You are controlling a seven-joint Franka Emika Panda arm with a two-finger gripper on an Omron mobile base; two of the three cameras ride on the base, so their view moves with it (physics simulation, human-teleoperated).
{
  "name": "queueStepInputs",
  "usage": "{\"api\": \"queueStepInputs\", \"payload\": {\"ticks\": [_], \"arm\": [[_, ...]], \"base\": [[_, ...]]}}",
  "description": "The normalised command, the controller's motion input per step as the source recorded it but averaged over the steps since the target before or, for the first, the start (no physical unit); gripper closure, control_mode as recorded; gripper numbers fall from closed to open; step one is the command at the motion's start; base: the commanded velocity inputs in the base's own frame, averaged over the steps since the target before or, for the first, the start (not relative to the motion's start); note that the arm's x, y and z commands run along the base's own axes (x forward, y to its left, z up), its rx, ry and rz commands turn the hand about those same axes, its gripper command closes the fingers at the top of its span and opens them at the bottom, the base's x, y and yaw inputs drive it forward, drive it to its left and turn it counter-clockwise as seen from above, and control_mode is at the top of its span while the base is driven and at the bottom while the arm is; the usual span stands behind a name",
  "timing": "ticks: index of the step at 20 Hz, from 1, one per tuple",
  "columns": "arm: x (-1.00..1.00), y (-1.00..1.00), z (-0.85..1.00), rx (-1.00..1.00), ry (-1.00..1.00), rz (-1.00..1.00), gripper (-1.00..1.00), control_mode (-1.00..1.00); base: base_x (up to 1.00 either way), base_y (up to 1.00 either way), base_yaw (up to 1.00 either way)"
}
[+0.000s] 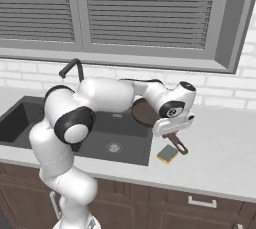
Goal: Pick the pan and sponge and place them into the sink. Then turn on the water.
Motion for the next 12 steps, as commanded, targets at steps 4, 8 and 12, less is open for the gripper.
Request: {"api": "queueStepInputs", "payload": {"ticks": [4, 8, 12], "arm": [[-0.18, 1.00, 0.00, -0.11, 0.00, 0.20, 1.00, -1.00], [0.00, 0.94, 0.00, -0.12, 0.06, 0.21, 1.00, -1.00], [0.00, 0.47, -0.01, -0.05, 0.04, 0.13, 1.00, -1.00]], "base": [[0.00, 0.00, 0.00], [0.00, 0.00, 0.00], [0.00, 0.00, 0.00]]}}
